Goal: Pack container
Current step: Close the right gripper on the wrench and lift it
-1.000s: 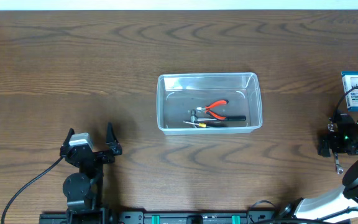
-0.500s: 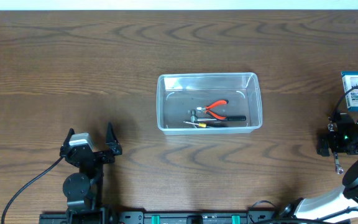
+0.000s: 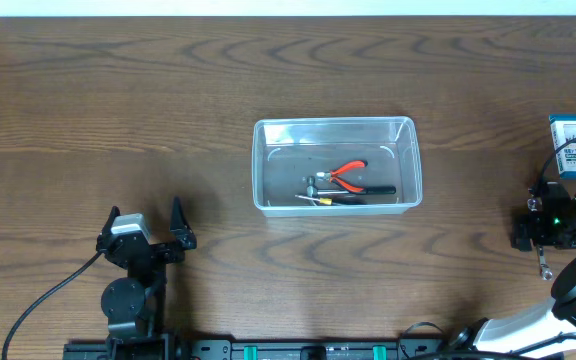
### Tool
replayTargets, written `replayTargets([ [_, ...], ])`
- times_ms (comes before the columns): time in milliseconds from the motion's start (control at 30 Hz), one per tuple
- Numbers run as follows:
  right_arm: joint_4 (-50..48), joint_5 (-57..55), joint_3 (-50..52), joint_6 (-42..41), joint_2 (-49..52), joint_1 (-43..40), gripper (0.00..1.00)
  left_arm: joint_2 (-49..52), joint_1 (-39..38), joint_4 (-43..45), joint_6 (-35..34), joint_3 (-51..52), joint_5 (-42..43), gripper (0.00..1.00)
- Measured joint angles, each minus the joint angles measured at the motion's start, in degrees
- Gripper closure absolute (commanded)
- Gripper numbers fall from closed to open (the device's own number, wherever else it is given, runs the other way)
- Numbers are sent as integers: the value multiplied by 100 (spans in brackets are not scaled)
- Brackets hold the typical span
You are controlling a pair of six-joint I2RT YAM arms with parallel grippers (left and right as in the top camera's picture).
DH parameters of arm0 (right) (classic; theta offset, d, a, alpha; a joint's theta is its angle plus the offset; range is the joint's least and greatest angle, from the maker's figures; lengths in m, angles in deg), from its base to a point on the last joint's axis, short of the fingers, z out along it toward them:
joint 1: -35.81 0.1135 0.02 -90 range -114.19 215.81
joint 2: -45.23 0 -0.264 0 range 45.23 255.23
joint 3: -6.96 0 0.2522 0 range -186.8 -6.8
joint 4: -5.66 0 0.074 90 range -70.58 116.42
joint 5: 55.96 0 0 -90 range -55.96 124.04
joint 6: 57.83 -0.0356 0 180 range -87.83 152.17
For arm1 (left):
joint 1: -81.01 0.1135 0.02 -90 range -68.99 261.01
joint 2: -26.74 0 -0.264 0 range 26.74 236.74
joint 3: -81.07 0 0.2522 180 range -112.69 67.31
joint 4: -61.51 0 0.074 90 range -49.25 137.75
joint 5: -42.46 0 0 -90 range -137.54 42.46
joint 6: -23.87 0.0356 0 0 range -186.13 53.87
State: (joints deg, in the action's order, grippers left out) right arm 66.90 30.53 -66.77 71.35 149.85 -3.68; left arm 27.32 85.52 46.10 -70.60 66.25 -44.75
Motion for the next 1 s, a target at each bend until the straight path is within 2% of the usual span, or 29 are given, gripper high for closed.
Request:
replayTargets([
  [67,0,7,2,-4,0,0,16,0,0,0,0,0,0,2],
  [233,-2,13,4,0,0,0,37,0,0,0,0,0,2,2],
  [333,-7,11,4,-26,0,0,42,0,0,2,0,0,0,2],
  [467,-31,9,4,-66,-2,0,57,0,0,0,0,0,0,2],
  [567,-70,11,4,-90,-4,0,63,0,0,2,0,0,0,2],
  [833,-138,9,4,-129,-11,0,71,0,0,0,0,0,0,2],
  [1000,-197,4,4,-131,-11,0,71,0,0,0,0,0,0,2],
])
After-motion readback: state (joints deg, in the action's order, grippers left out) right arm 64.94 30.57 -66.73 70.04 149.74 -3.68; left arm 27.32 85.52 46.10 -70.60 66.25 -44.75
